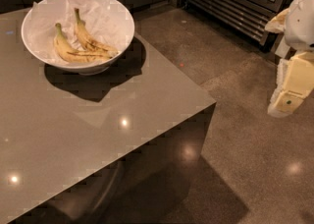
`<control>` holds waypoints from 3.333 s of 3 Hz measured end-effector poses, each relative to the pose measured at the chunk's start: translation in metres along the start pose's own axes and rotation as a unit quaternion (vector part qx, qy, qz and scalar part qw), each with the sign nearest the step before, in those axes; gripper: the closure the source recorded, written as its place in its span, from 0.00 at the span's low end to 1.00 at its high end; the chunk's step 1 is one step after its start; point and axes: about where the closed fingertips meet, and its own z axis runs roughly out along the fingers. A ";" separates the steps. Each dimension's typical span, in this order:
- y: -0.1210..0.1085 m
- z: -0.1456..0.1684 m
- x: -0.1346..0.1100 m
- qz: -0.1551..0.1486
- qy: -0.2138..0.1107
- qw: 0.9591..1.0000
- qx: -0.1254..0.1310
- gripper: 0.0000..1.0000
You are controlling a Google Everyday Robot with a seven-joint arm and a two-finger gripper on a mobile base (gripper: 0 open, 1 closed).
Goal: Pick banana from white bowl
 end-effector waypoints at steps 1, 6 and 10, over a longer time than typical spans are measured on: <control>-0.002 -0.002 -0.003 -0.001 0.000 1.000 0.003 0.00; -0.086 -0.002 -0.083 0.046 -0.044 0.998 -0.028 0.00; -0.142 0.020 -0.211 -0.003 -0.069 0.998 -0.004 0.00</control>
Offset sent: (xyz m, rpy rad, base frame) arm 0.0201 0.0202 0.0077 -0.0842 0.0346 0.0332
